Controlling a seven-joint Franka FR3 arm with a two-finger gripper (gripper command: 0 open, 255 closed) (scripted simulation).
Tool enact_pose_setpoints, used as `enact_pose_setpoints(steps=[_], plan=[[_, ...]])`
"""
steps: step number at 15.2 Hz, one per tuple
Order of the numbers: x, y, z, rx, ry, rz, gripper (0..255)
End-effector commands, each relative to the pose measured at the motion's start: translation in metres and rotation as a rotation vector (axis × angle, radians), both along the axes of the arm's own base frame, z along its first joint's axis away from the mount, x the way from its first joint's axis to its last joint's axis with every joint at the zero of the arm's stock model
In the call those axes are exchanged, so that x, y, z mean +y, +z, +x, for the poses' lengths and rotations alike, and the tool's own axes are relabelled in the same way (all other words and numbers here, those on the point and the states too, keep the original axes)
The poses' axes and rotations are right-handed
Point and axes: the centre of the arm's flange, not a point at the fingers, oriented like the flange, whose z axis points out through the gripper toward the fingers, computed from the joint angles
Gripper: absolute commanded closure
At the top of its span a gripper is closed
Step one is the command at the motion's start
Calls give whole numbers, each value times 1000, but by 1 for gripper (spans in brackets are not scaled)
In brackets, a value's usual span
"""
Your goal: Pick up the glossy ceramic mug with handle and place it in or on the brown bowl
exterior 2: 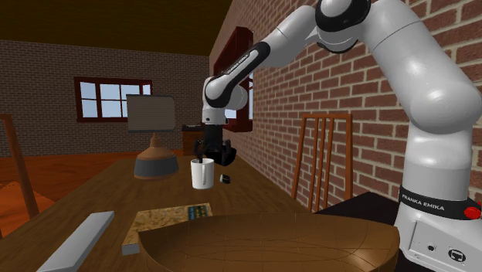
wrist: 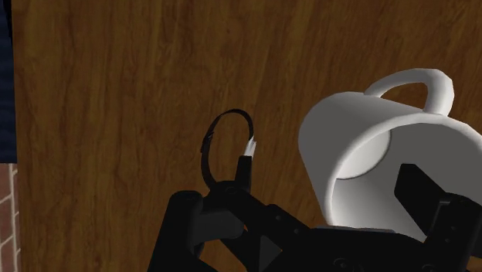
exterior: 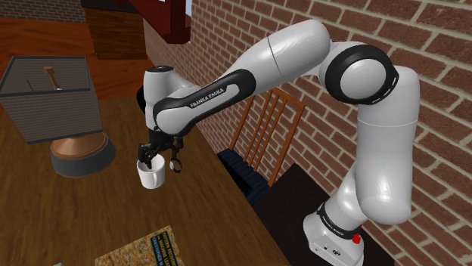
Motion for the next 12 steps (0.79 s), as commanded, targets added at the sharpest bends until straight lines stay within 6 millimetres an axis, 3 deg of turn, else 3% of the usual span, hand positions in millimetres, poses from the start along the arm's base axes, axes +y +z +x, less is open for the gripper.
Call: enact_pose_setpoints(steps=[1,8,9,12], plan=[[0,-7,0,0,0,0,0],[0,-7,0,0,0,0,0],[0,-7,0,0,0,0,255],[0,-7,0,0,0,0,255]])
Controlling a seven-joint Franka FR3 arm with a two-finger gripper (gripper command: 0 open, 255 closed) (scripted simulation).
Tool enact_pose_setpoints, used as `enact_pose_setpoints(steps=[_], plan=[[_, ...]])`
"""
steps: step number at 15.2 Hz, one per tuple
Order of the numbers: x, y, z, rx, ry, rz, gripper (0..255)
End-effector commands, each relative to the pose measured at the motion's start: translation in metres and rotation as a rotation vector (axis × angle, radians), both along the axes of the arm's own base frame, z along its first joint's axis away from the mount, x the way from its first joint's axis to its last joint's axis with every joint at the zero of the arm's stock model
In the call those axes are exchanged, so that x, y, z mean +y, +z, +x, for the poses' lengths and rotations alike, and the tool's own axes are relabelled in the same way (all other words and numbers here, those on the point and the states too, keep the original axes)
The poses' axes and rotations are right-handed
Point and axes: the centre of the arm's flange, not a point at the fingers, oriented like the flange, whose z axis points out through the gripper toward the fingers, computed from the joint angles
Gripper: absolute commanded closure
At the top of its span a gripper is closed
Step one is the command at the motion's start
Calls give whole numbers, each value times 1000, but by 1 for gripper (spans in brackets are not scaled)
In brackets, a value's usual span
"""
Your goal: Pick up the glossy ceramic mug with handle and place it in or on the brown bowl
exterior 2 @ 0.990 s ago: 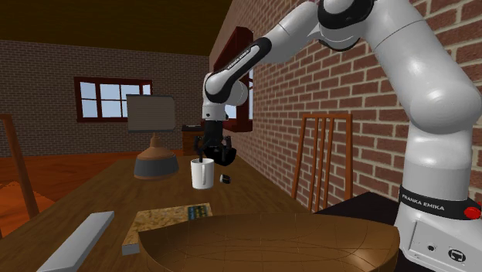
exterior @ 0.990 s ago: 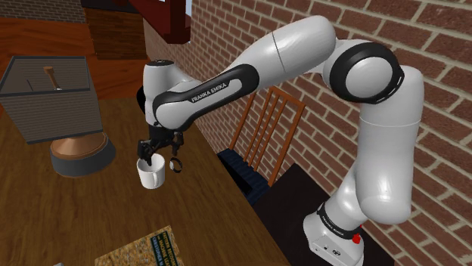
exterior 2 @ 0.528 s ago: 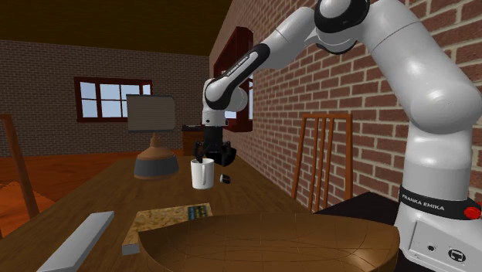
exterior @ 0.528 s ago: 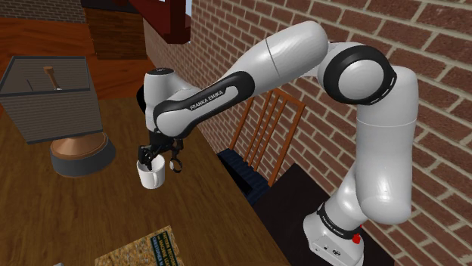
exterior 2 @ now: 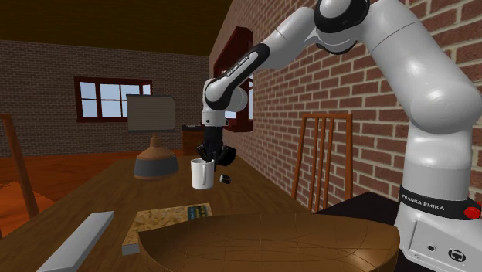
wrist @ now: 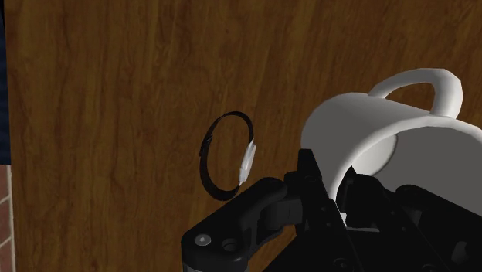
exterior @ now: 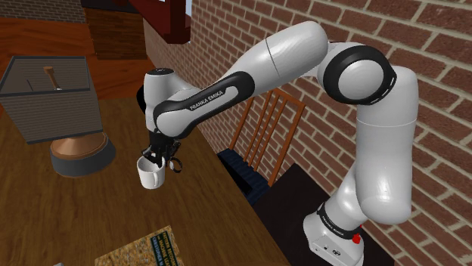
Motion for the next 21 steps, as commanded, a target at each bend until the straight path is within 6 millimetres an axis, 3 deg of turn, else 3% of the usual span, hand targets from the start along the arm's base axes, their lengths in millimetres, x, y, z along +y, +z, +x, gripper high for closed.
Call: enact_pose_setpoints(steps=[1,6,21], plan=[[0,0,0,0,0,0,255],[0,0,0,0,0,0,255],[0,79,0,0,0,0,255]])
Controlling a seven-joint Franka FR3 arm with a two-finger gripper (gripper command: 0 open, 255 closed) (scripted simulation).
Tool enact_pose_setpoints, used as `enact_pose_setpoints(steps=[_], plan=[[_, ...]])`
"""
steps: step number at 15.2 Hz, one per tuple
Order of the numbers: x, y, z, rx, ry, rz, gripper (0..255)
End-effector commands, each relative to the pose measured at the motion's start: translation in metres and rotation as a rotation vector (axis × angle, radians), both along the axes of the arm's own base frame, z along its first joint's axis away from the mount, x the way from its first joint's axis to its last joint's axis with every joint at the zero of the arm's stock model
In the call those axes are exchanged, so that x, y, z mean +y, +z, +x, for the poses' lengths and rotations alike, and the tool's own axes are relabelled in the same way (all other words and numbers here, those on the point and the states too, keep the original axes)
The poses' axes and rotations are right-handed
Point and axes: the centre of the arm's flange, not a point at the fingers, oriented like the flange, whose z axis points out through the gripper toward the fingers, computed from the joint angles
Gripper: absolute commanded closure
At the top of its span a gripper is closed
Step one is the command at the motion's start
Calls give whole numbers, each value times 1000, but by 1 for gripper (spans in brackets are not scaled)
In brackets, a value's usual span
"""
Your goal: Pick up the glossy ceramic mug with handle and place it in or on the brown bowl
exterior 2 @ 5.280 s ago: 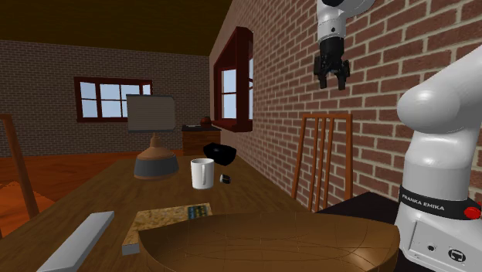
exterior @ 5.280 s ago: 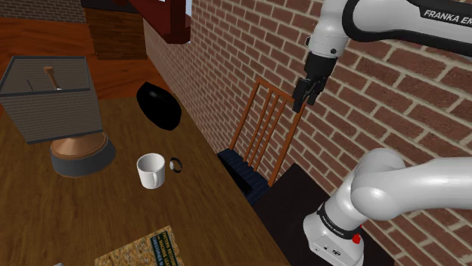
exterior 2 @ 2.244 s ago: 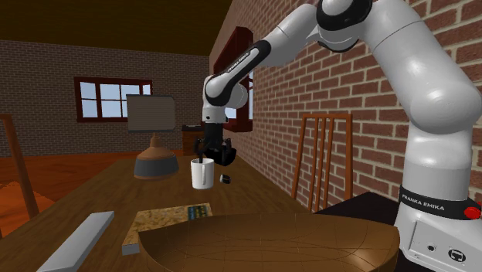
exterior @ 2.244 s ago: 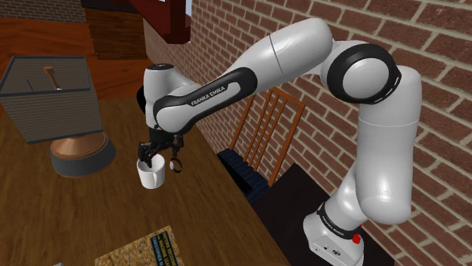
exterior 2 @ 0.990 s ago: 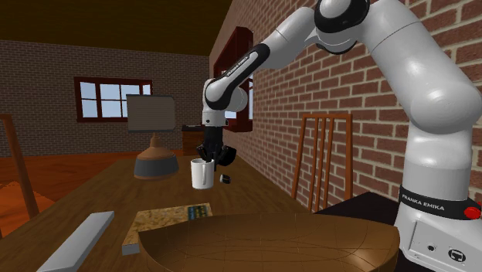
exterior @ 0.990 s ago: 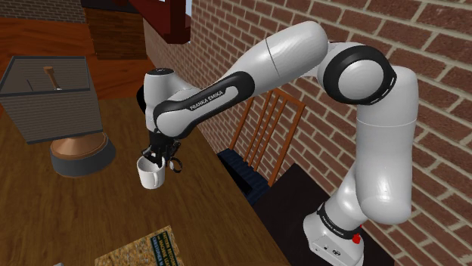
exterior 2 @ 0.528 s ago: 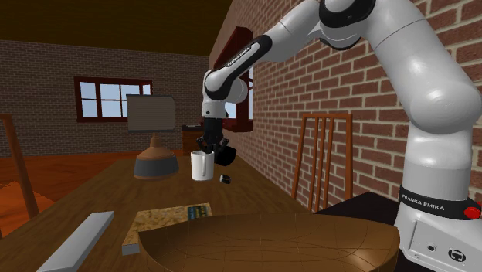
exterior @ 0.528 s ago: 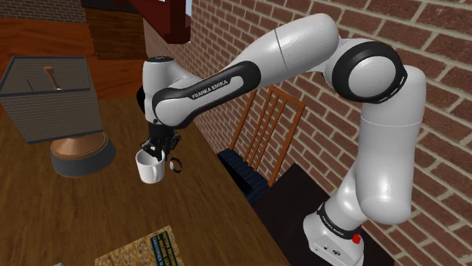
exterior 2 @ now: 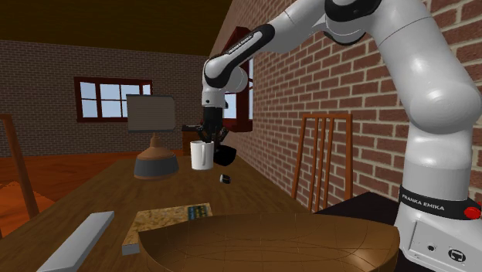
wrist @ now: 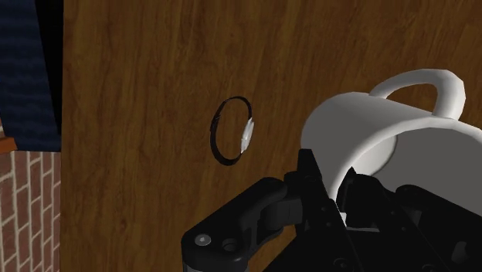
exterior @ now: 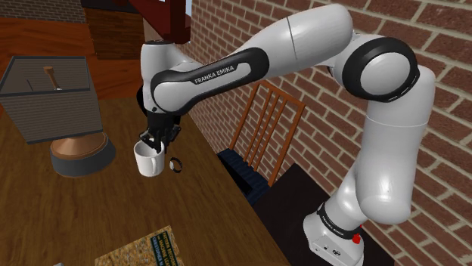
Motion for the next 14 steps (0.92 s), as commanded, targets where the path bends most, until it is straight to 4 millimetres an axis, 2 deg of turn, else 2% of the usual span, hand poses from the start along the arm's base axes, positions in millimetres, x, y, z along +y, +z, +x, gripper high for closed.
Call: enact_pose_setpoints(steps=[1,14], plan=[[0,12,0,0,0,0,255],[0,80,0,0,0,0,255]])
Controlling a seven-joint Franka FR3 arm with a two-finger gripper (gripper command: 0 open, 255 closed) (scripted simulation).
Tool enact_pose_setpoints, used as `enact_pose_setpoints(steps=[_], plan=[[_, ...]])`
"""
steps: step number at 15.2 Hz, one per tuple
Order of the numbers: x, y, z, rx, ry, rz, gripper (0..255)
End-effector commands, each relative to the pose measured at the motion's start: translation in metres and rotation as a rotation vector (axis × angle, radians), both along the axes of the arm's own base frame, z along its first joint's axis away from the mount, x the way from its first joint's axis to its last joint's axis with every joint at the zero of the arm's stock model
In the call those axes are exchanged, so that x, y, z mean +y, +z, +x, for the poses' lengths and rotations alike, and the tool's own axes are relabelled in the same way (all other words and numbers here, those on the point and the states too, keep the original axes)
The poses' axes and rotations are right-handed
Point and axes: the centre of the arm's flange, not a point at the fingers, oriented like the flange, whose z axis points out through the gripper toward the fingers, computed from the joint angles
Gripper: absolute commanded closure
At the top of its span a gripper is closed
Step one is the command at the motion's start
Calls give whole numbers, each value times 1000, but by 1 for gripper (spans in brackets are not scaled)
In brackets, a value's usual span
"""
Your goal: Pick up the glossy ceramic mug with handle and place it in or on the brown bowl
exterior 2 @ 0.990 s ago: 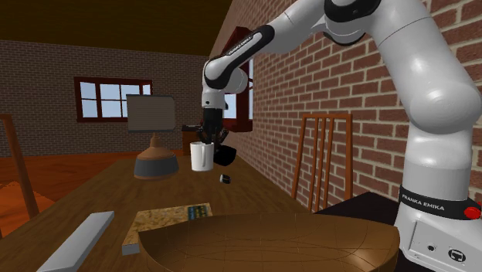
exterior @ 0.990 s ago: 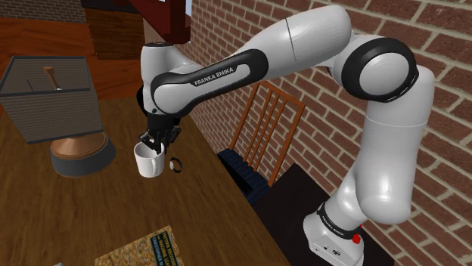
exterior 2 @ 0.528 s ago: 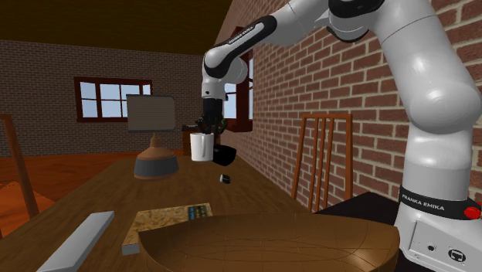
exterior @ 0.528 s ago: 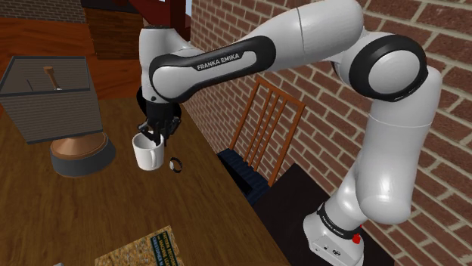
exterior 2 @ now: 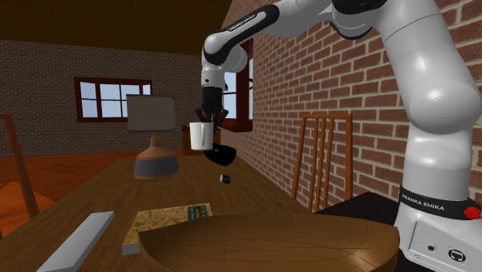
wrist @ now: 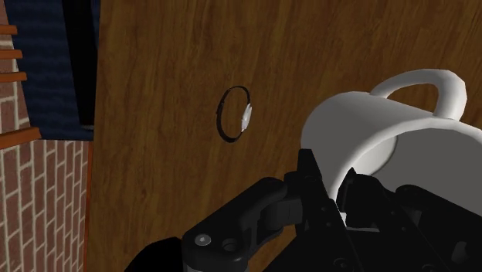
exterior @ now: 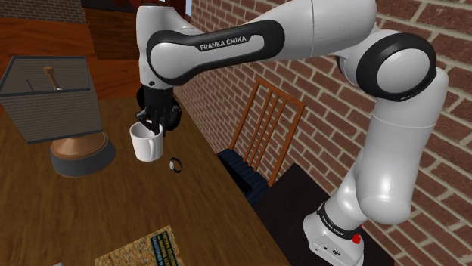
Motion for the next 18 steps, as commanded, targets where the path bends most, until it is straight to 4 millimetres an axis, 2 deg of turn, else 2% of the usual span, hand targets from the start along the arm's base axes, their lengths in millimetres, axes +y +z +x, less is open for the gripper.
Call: enact_pose_setpoints(steps=[1,4,18], plan=[[0,11,-1,0,0,0,255],[0,24,-1,0,0,0,255],[27,33,-183,0,0,0,255]])
